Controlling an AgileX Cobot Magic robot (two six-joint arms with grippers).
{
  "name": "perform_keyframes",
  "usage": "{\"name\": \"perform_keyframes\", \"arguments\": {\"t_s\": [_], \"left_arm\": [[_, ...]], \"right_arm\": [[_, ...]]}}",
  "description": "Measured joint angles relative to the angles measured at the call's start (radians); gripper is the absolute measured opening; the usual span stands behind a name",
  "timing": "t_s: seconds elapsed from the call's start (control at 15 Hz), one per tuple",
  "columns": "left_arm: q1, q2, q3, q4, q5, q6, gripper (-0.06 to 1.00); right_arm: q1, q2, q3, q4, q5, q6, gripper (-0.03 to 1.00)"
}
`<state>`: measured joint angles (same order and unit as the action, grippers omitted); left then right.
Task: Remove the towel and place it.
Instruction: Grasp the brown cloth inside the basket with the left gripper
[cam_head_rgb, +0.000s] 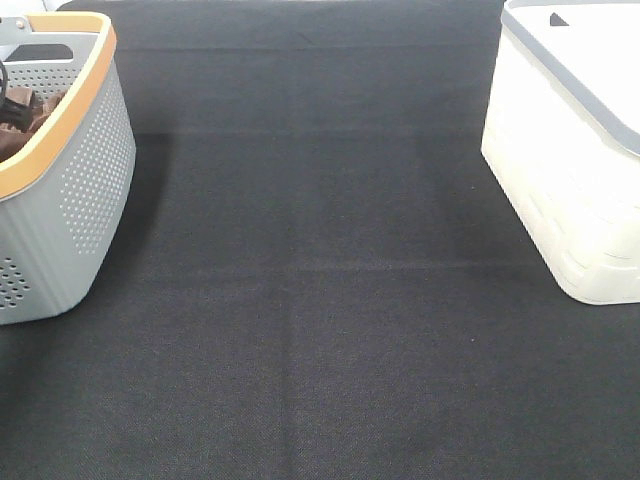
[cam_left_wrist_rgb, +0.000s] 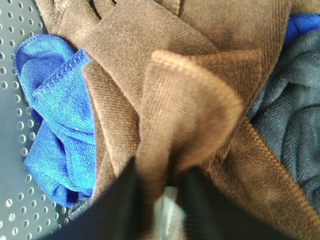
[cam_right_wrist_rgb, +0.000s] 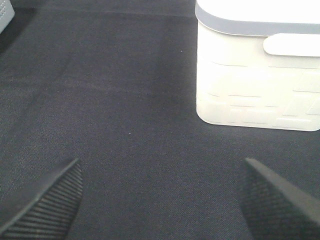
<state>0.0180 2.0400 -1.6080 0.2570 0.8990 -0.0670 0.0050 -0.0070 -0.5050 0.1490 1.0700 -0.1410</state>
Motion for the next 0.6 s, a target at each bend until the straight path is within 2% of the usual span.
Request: {"name": "perform_keyframes", "arguments": {"t_s": [0.27, 0.6], "left_arm": [[0.0, 0.0, 0.0, 0.046, 0.007, 0.0, 0.02], [0.0, -0.024, 0.0, 0.051, 0.028, -0.005, 0.02]], "right_arm": [[0.0, 0.0, 0.0, 0.0, 0.0, 0.0, 0.8], [0.0, 0.0, 0.0, 0.0, 0.0, 0.0, 0.8]]}}
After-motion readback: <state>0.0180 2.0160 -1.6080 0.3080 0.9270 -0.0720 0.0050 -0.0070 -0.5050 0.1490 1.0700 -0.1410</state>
